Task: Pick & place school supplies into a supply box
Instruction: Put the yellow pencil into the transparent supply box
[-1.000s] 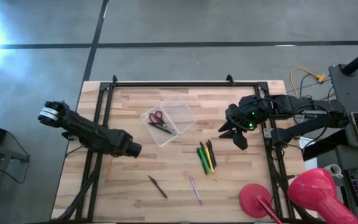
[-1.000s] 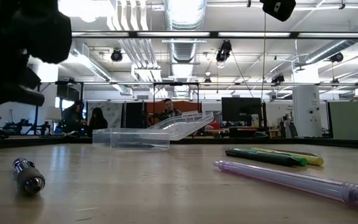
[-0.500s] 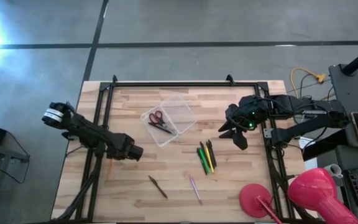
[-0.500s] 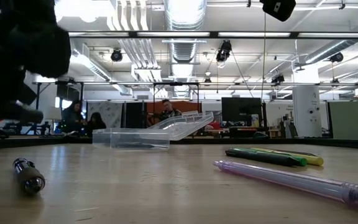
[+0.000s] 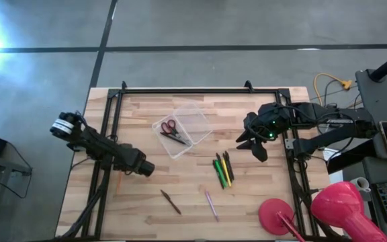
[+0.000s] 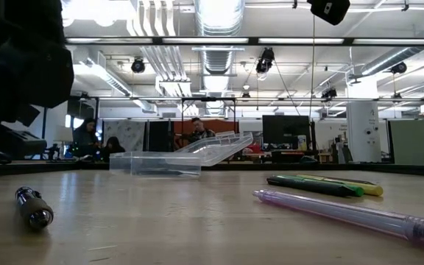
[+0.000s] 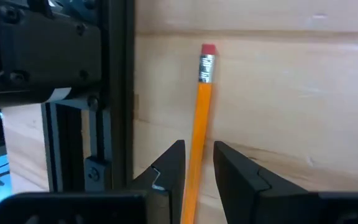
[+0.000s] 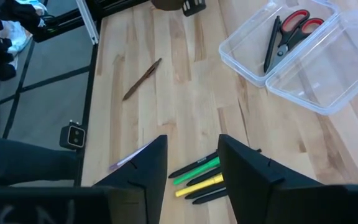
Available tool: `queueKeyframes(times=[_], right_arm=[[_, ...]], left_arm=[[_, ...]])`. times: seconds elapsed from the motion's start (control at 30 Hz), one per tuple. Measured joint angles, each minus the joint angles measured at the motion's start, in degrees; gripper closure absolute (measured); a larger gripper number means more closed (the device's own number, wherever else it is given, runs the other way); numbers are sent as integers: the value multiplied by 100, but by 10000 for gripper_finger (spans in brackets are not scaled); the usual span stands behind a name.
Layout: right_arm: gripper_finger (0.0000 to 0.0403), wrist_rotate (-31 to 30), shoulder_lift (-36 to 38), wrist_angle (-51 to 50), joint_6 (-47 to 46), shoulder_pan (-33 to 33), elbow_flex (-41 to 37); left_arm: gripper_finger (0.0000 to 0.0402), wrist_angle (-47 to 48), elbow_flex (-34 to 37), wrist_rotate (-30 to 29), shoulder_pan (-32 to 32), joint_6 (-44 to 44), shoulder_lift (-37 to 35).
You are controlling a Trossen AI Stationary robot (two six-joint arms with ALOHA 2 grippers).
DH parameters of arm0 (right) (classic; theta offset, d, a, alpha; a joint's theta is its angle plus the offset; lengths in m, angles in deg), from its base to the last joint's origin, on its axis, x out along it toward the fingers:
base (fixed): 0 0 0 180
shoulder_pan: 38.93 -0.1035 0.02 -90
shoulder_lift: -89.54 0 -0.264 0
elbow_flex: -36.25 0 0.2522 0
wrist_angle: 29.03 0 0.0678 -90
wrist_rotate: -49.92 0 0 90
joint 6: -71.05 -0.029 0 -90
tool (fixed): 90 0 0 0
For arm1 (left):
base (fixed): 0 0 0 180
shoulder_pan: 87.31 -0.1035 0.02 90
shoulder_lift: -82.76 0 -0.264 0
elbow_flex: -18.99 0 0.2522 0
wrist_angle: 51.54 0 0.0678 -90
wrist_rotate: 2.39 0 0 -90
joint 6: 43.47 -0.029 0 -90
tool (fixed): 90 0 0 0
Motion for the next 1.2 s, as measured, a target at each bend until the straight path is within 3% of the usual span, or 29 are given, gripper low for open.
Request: queueKeyframes(times=[0.43,0.83,1.2], right_arm=[[276,-2,-2,0,0,-3,0],[276,-1,-2,0,0,-2,0],[276,0,-2,0,0,-2,0]], left_arm=[[334,-685,381,-11,19,-11,25],[370,-1006,382,-414,15,-192,-607],[379,-1900,267,-824,12,-285,-630]])
